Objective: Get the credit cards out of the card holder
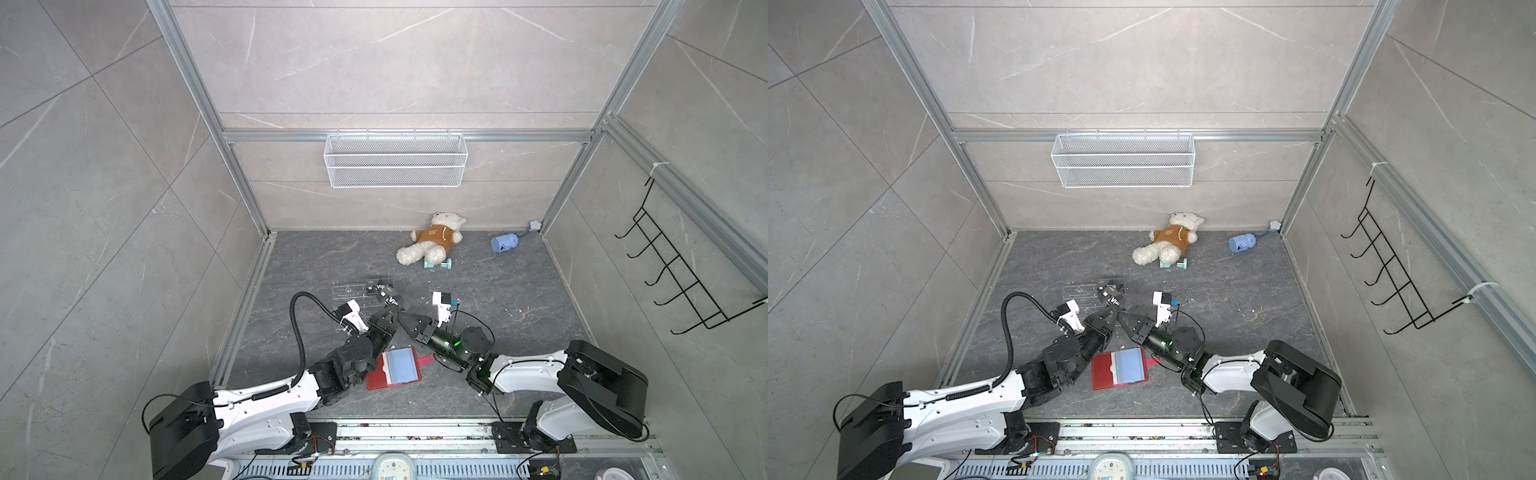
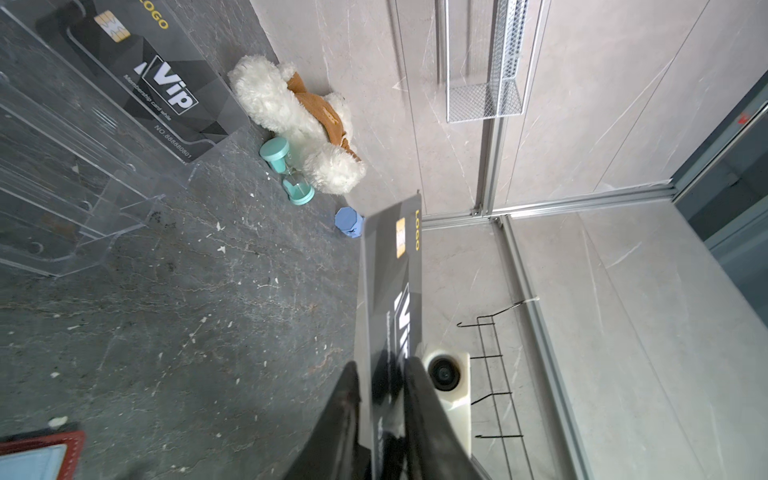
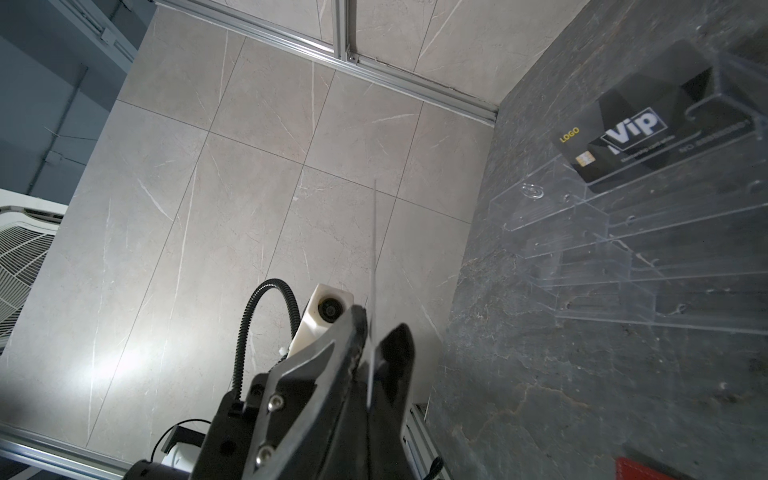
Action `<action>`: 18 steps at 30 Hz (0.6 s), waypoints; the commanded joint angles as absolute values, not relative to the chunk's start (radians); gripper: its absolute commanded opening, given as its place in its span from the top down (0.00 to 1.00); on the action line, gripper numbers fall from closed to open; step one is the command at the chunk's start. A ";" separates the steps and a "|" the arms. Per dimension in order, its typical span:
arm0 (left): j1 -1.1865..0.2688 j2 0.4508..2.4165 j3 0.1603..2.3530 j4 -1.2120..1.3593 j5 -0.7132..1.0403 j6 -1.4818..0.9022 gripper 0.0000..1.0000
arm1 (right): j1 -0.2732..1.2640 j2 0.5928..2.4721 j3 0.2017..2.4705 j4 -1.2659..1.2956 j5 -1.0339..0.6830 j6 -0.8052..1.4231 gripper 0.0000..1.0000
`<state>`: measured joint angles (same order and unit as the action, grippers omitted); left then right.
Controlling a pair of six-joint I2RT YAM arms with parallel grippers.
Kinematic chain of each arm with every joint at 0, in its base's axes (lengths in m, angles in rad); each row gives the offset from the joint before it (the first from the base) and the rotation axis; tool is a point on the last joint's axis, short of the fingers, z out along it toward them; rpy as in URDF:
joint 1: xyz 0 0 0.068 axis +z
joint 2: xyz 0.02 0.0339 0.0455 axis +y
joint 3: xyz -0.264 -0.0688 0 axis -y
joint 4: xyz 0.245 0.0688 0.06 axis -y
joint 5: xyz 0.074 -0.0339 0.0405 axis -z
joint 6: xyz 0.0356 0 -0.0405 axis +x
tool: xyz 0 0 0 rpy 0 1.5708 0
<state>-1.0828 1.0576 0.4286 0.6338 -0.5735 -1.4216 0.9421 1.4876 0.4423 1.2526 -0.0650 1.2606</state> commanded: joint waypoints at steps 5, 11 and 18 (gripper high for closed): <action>-1.087 0.987 0.501 0.494 -0.592 -1.327 0.56 | 0.930 1.406 0.407 1.181 -0.086 1.183 1.00; -1.087 0.905 0.525 0.312 -0.604 -1.279 0.47 | 0.909 1.331 0.394 1.056 -0.108 1.101 1.00; -1.088 0.818 0.552 0.161 -0.599 -1.176 0.45 | 0.897 1.239 0.428 0.810 -0.141 0.957 1.00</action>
